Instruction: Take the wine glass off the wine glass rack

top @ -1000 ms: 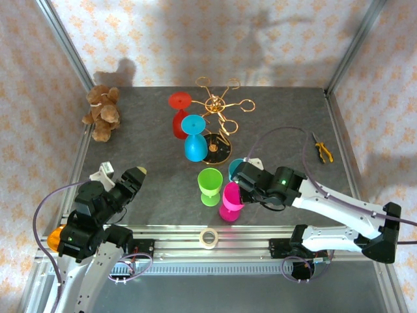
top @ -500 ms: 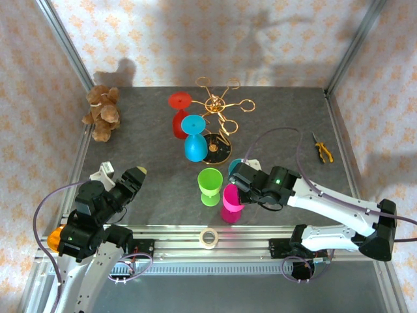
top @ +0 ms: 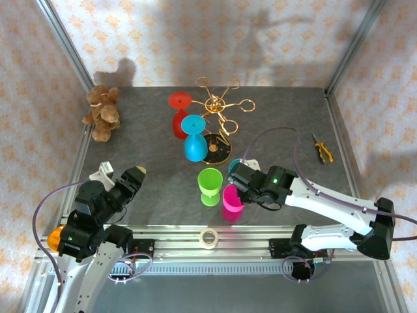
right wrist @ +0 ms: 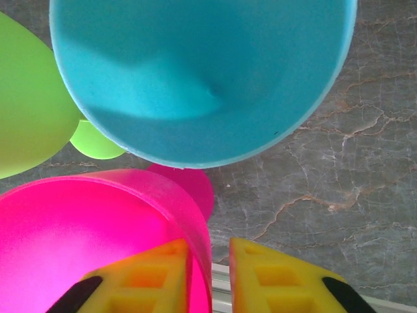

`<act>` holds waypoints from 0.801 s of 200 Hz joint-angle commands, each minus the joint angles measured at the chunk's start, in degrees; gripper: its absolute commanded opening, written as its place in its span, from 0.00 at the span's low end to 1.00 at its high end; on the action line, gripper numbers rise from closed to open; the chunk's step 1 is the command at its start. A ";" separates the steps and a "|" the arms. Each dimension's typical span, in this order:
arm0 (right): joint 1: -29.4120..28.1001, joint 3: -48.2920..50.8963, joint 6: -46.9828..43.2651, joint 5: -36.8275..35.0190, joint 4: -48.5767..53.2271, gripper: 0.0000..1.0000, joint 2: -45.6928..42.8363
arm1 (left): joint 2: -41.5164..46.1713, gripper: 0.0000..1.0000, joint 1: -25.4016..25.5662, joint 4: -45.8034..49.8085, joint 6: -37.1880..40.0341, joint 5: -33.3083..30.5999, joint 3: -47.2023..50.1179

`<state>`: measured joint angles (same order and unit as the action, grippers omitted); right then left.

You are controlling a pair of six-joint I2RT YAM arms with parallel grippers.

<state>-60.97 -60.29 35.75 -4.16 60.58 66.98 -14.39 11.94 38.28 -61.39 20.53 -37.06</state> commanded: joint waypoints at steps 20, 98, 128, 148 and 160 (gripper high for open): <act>-0.26 -2.35 -0.33 -2.60 2.29 0.26 -0.40 | 0.14 0.56 -0.38 -0.84 1.35 -0.81 -0.01; -0.28 -10.39 0.34 -2.13 10.03 0.29 -7.97 | -4.37 0.53 -0.39 -0.79 3.76 1.23 -3.43; -0.06 -15.56 -2.51 0.27 10.28 0.32 -7.82 | -10.17 0.53 -0.34 -5.67 4.03 4.82 -4.81; 0.39 -20.41 -4.27 1.35 10.79 0.33 -5.29 | -15.35 0.53 -0.41 -8.78 4.96 6.64 -7.74; 0.93 -22.83 -5.14 2.02 10.20 0.33 -4.24 | -18.73 0.54 -0.34 -10.30 5.65 7.59 -10.19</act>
<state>-60.90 -78.72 33.54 -3.01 69.54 60.71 -28.16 11.94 34.74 -58.46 24.71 -42.15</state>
